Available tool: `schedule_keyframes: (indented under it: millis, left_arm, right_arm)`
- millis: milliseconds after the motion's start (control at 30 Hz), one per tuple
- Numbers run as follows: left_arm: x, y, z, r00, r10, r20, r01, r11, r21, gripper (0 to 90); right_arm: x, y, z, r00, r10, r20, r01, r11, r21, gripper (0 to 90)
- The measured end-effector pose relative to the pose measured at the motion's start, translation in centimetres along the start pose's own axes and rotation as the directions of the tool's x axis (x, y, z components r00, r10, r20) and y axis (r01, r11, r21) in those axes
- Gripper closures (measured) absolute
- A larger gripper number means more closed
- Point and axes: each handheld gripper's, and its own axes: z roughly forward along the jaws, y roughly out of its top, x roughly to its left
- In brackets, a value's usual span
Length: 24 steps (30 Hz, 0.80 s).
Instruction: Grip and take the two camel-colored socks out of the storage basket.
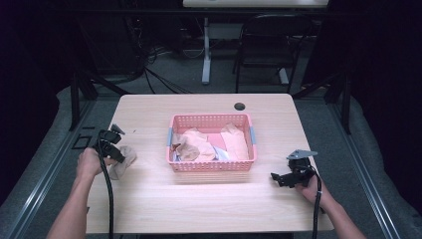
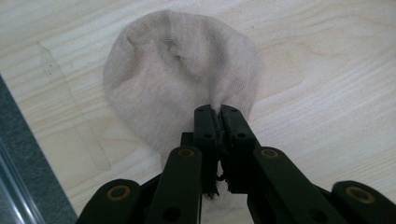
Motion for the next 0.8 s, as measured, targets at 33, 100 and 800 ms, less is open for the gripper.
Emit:
schedule_keyframes:
  millis: [33,100,800]
  left_arm:
    - [0.0,0.0,0.0,1.0000,-0.003,0.006,0.003,1.0000,0.003,83.7]
    - [0.0,0.0,-0.2,0.9999,-0.007,0.009,0.007,1.0000,0.006,73.5]
    - [-1.6,1.3,-8.5,0.9983,0.036,-0.045,-0.042,0.9878,-0.150,3.2]
  right_arm:
    - [0.0,0.0,0.0,1.0000,0.000,0.000,0.000,1.000,0.000,0.0]
    - [0.0,0.0,0.0,1.0000,0.000,0.000,0.000,1.000,0.000,0.0]
    - [0.0,0.0,0.0,1.0000,0.000,0.001,0.000,1.000,0.000,0.0]
